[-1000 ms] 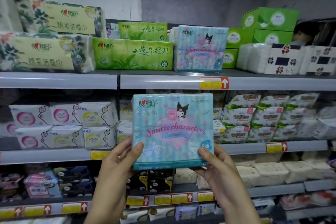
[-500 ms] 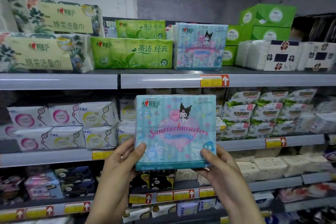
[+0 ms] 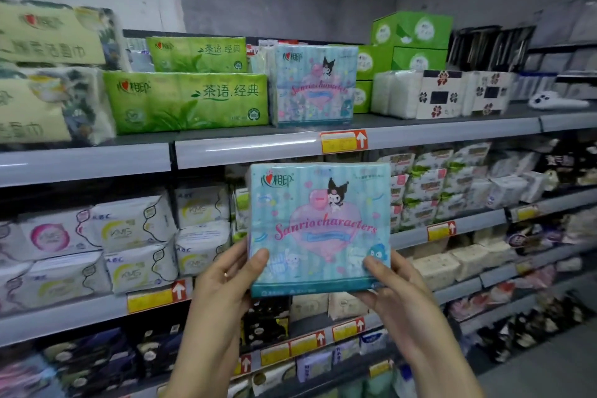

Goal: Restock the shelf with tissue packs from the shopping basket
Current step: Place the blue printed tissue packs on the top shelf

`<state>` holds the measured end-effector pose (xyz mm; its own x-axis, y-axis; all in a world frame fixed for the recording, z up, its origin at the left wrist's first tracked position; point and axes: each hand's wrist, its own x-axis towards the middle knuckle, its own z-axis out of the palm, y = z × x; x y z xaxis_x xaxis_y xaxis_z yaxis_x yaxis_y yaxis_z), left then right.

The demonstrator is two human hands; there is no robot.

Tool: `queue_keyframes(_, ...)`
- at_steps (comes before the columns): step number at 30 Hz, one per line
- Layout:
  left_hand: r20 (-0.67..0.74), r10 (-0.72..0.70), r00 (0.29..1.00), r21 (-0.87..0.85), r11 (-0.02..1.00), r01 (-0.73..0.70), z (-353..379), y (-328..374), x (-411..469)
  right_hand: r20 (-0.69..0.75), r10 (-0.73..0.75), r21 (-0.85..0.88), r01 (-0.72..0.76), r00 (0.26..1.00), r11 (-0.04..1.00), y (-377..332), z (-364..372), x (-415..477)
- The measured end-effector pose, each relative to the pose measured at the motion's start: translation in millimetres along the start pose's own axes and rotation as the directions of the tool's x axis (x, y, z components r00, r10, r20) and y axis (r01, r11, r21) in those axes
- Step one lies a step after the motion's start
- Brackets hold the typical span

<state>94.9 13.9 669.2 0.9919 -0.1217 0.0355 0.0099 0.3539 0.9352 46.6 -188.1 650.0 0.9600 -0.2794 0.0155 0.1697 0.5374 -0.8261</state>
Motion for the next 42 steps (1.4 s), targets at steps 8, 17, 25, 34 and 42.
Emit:
queue_keyframes(8,0.060,-0.020,0.998,-0.041,0.999,0.022,13.3,-5.7,8.1,-0.022,-0.032,0.031,0.032,0.999,0.999,-12.1,-9.2,-1.0)
queue_keyframes(17,0.048,0.040,0.998,-0.032,0.999,-0.038,38.1,1.6,21.2,0.006,-0.019,0.093,0.018,1.000,0.996,-29.7,-21.8,26.4)
queue_keyframes(25,0.043,0.084,0.996,-0.006,0.996,-0.084,67.9,1.6,32.3,0.045,-0.041,0.077,0.038,0.998,0.996,-51.6,-38.2,45.7)
queue_keyframes(34,-0.009,0.105,0.994,-0.011,0.994,-0.105,90.7,-11.8,41.9,0.145,-0.020,0.063,0.011,0.989,0.998,-65.8,-59.0,65.6)
queue_keyframes(42,-0.029,0.127,0.991,-0.054,0.990,-0.128,111.3,-19.9,52.4,0.215,-0.009,0.052,-0.002,0.977,0.999,-80.6,-71.2,89.5)
